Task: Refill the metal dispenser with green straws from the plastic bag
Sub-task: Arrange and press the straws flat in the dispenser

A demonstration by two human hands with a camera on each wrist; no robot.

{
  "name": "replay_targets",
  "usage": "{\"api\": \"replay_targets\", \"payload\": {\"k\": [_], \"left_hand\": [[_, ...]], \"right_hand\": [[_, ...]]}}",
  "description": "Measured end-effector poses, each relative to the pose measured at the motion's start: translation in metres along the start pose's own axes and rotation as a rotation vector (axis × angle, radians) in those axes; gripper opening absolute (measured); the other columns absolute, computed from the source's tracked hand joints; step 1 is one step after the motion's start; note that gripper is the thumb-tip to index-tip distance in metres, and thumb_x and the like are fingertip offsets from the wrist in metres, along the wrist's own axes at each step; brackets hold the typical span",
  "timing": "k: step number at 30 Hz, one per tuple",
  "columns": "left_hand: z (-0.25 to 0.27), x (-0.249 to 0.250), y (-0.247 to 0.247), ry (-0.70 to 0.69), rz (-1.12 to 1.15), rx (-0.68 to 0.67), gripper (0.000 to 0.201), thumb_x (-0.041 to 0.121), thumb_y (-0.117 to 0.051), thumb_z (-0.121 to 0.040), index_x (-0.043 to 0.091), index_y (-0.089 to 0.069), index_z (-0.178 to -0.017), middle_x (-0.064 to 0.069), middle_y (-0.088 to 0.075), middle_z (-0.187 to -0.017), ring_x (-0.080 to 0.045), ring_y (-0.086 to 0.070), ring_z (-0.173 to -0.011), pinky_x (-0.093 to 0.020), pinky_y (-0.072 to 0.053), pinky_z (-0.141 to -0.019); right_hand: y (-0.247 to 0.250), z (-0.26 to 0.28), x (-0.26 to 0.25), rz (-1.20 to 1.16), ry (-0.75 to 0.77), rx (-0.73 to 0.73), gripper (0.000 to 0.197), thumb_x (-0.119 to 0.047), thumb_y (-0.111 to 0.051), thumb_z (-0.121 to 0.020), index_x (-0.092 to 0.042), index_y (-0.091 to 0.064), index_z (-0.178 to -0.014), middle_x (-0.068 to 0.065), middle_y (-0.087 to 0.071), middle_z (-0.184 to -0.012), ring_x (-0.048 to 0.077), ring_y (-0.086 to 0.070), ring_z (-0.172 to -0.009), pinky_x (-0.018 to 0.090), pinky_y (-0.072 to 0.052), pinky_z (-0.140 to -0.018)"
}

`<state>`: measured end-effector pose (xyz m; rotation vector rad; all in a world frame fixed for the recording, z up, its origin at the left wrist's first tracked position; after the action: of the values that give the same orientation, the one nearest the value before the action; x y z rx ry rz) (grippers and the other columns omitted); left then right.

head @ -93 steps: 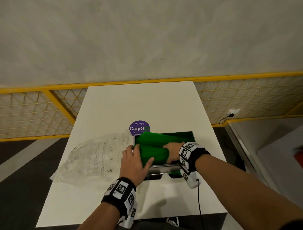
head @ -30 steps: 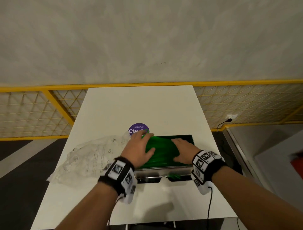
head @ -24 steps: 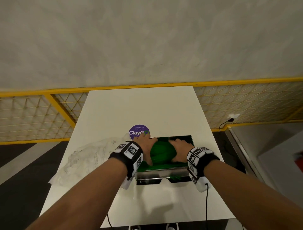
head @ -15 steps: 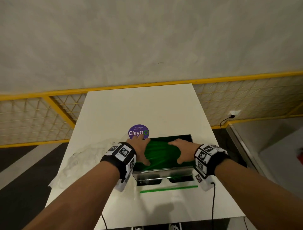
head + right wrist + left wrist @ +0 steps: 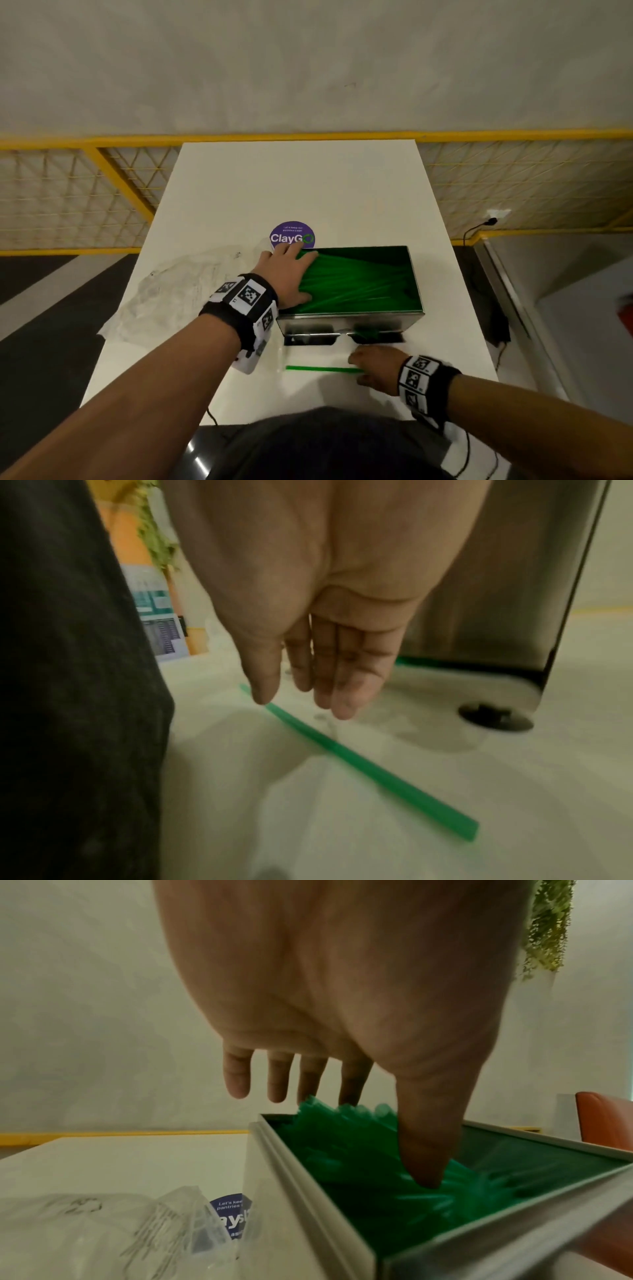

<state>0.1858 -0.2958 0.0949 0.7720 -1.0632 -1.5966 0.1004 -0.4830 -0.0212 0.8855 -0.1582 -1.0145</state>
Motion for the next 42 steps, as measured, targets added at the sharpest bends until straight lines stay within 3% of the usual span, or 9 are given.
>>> {"api": "replay_targets", "payload": {"k": [4,10,15,21,24,28,31,35,42], "left_hand": [[-0.009,0.003,0.004,-0.045,0.028,-0.015,0.082,0.042,-0.064,-0.083,0.023,-0.017,-0.148,-0.009,-0.024,-0.151,-0.030,-0.029,-0.135,-0.045,-0.031,-0.109],[-0.013,0.006,0.004,-0.065,-0.006,0.022,0.072,0.031,-0.068,-0.081,0.012,-0.031,-0.139,-0.012,-0.037,-0.136,-0.031,-0.038,-0.124,-0.042,-0.039,-0.098],[-0.017,0.006,0.005,-0.075,-0.038,-0.010,0.059,0.031,-0.066,-0.083,0.009,-0.040,-0.132,-0.012,-0.041,-0.132,-0.029,-0.038,-0.124,-0.040,-0.038,-0.099],[-0.021,-0.001,0.013,-0.113,0.137,-0.087,0.063,0.024,-0.068,-0.084,0.016,-0.038,-0.138,-0.010,-0.047,-0.134,-0.027,-0.046,-0.124,-0.041,-0.042,-0.102],[-0.017,-0.010,0.019,-0.076,0.309,-0.092,0.059,0.041,-0.058,-0.089,0.023,-0.037,-0.141,-0.007,-0.048,-0.140,-0.024,-0.047,-0.127,-0.035,-0.039,-0.105],[-0.011,-0.012,0.027,0.015,0.531,-0.096,0.059,0.059,-0.024,-0.095,0.021,-0.051,-0.131,-0.007,-0.052,-0.136,-0.023,-0.045,-0.127,-0.032,-0.032,-0.104],[-0.015,-0.008,0.019,-0.037,0.434,-0.132,0.068,0.067,-0.035,-0.087,0.026,-0.038,-0.141,-0.006,-0.045,-0.145,-0.024,-0.040,-0.133,-0.038,-0.032,-0.111],[-0.016,0.005,0.009,-0.104,0.177,-0.127,0.077,0.041,-0.062,-0.081,0.024,-0.024,-0.147,-0.006,-0.040,-0.143,-0.027,-0.040,-0.130,-0.042,-0.035,-0.107],[-0.020,0.011,-0.006,-0.116,0.043,0.004,0.077,0.023,-0.059,-0.084,0.020,-0.018,-0.148,-0.007,-0.037,-0.143,-0.028,-0.038,-0.129,-0.046,-0.038,-0.104]], "right_hand": [[-0.017,-0.025,-0.004,0.057,-0.021,-0.017,0.038,-0.015,-0.047,-0.094,-0.001,-0.044,-0.129,0.019,-0.043,-0.135,0.035,-0.042,-0.126,0.043,-0.039,-0.102],[-0.009,-0.023,-0.004,0.090,-0.018,0.012,0.029,-0.009,-0.042,-0.092,-0.002,-0.051,-0.119,0.018,-0.051,-0.127,0.036,-0.052,-0.116,0.042,-0.042,-0.094],[0.044,0.013,-0.013,0.036,-0.011,0.112,0.026,-0.021,-0.042,-0.091,-0.008,-0.047,-0.113,0.017,-0.060,-0.112,0.036,-0.060,-0.097,0.039,-0.047,-0.077],[0.116,0.075,-0.009,0.013,0.011,0.335,0.020,-0.029,-0.041,-0.093,-0.014,-0.049,-0.103,0.005,-0.059,-0.091,0.023,-0.049,-0.073,0.033,-0.038,-0.066],[0.141,0.085,0.012,-0.019,-0.061,0.480,0.014,-0.026,-0.044,-0.092,-0.014,-0.050,-0.097,-0.001,-0.049,-0.084,0.019,-0.047,-0.076,0.034,-0.041,-0.070],[0.153,0.063,0.039,-0.092,-0.145,0.517,0.018,-0.020,-0.048,-0.093,-0.013,-0.055,-0.108,0.003,-0.056,-0.102,0.020,-0.053,-0.088,0.032,-0.044,-0.079],[0.150,0.039,0.031,-0.144,-0.140,0.460,0.020,-0.020,-0.048,-0.094,-0.016,-0.058,-0.112,0.004,-0.058,-0.109,0.023,-0.058,-0.095,0.035,-0.048,-0.085],[0.150,0.014,0.015,-0.134,-0.140,0.455,0.020,-0.022,-0.048,-0.095,-0.018,-0.060,-0.111,0.005,-0.058,-0.109,0.027,-0.058,-0.097,0.039,-0.048,-0.085],[0.144,0.008,0.022,-0.344,-0.107,0.509,0.040,-0.017,-0.064,-0.085,-0.016,-0.051,-0.123,0.005,-0.044,-0.126,0.021,-0.043,-0.118,0.030,-0.040,-0.098]]}}
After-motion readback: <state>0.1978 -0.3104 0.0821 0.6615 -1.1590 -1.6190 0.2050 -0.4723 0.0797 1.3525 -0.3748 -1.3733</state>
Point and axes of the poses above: each hand's wrist, its own z-axis away from the middle knuckle, its own y-axis out of the back of the hand, x = y × z, the point moved 4 cm from there along -z, towards the middle knuckle
